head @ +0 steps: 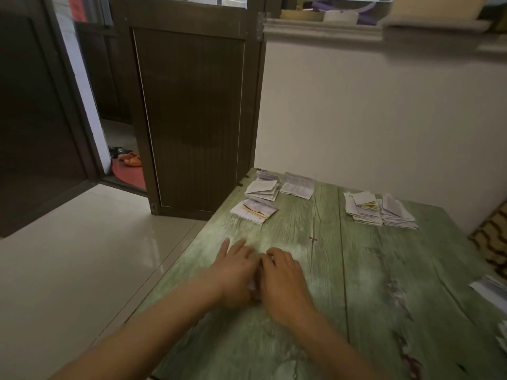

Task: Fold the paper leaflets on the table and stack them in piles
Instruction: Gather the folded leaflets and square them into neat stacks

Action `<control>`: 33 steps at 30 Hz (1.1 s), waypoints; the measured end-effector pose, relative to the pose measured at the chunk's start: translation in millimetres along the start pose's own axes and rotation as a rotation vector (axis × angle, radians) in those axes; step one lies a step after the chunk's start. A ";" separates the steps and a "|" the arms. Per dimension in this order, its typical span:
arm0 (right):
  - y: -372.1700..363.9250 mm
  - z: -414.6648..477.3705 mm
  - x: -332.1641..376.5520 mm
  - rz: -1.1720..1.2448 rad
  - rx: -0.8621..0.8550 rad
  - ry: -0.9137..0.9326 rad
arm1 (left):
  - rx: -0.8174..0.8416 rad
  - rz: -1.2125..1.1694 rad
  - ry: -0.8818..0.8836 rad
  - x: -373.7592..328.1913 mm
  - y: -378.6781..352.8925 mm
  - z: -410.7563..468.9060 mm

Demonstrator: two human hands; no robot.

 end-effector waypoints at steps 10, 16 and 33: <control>-3.9 2.8 -0.5 -0.035 0.164 -0.139 | -0.128 -0.144 0.099 -17.9 -47.8 -16.7; -4.5 2.7 2.8 -0.017 0.165 -0.381 | -0.169 -0.115 0.073 -12.8 -50.6 -18.1; -5.6 -4.4 -8.3 -0.006 0.061 -0.608 | -0.110 -0.130 -0.060 -4.4 -45.0 -35.7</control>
Point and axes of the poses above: each hand's wrist, its own z-axis towards the middle knuckle, its own y-axis out of the back of the hand, x = y × z, the point moved 3 cm from there along z, towards the middle knuckle, and after that the axes turned 8 degrees about -y, right-handed, at the moved point
